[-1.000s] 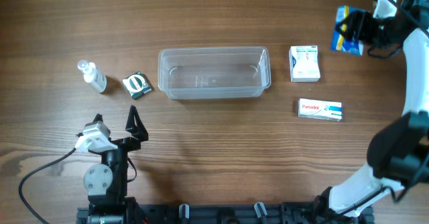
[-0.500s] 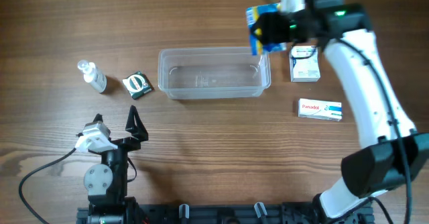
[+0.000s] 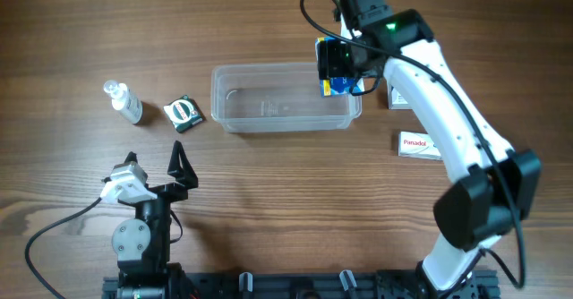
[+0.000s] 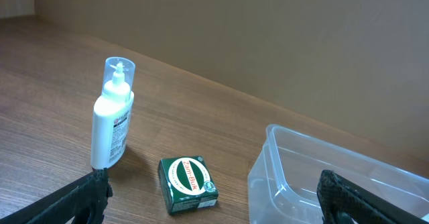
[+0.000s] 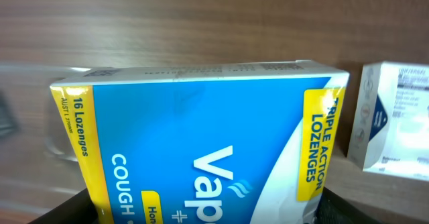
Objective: Pack container
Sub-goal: 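Carry the VapoDrops box left over the clear container, then lower the box into the container's right end and release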
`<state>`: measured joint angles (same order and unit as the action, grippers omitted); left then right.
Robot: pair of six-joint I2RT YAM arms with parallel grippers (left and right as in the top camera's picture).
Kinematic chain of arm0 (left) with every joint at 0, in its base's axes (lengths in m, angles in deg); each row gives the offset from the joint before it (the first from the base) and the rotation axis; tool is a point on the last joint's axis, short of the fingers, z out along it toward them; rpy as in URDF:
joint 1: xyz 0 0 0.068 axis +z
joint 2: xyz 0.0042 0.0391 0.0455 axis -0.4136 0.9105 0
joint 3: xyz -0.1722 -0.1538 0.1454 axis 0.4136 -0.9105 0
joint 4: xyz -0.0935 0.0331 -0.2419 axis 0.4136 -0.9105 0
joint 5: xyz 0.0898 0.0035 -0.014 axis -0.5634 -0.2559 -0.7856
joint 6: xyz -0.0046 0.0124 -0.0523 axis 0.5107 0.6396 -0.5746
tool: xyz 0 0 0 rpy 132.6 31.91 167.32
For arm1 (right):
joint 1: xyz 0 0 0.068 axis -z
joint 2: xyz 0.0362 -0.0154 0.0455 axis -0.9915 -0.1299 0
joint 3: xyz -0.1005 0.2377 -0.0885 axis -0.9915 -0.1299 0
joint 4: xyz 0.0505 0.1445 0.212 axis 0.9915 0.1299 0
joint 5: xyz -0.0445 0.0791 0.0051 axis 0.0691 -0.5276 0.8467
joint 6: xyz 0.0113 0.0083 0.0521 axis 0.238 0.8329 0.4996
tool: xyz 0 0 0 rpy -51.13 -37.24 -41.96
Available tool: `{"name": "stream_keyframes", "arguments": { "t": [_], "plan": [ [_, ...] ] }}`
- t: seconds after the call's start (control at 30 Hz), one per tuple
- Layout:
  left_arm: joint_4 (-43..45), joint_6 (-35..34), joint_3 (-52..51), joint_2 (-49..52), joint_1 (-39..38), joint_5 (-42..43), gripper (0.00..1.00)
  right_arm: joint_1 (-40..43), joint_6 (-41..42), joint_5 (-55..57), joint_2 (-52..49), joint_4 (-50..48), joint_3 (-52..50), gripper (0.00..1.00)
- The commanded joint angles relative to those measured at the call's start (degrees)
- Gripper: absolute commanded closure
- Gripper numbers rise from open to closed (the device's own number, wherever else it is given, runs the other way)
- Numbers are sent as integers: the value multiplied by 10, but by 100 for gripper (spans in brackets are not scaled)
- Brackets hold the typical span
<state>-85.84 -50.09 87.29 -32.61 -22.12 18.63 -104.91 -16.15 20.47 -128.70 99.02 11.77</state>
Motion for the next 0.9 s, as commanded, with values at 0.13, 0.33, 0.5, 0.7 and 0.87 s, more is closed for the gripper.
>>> {"name": "stream_keyframes", "arguments": {
  "t": [0.13, 0.33, 0.5, 0.7, 0.87],
  "plan": [
    [0, 10, -2, -4, -3, -4, 0, -3, 38, 24, -58, 14, 3, 38],
    [0, 10, -2, -4, -3, -4, 0, -12, 38, 22, -75, 14, 3, 38],
    [0, 10, -2, -4, -3, -4, 0, -23, 39, 22, -83, -2, 2, 38],
    [0, 10, -2, -4, -3, -4, 0, -23, 38, 22, -92, -4, 2, 38],
    [0, 10, -2, -4, -3, -4, 0, -23, 38, 23, -96, -2, 2, 38]
  ]
}}
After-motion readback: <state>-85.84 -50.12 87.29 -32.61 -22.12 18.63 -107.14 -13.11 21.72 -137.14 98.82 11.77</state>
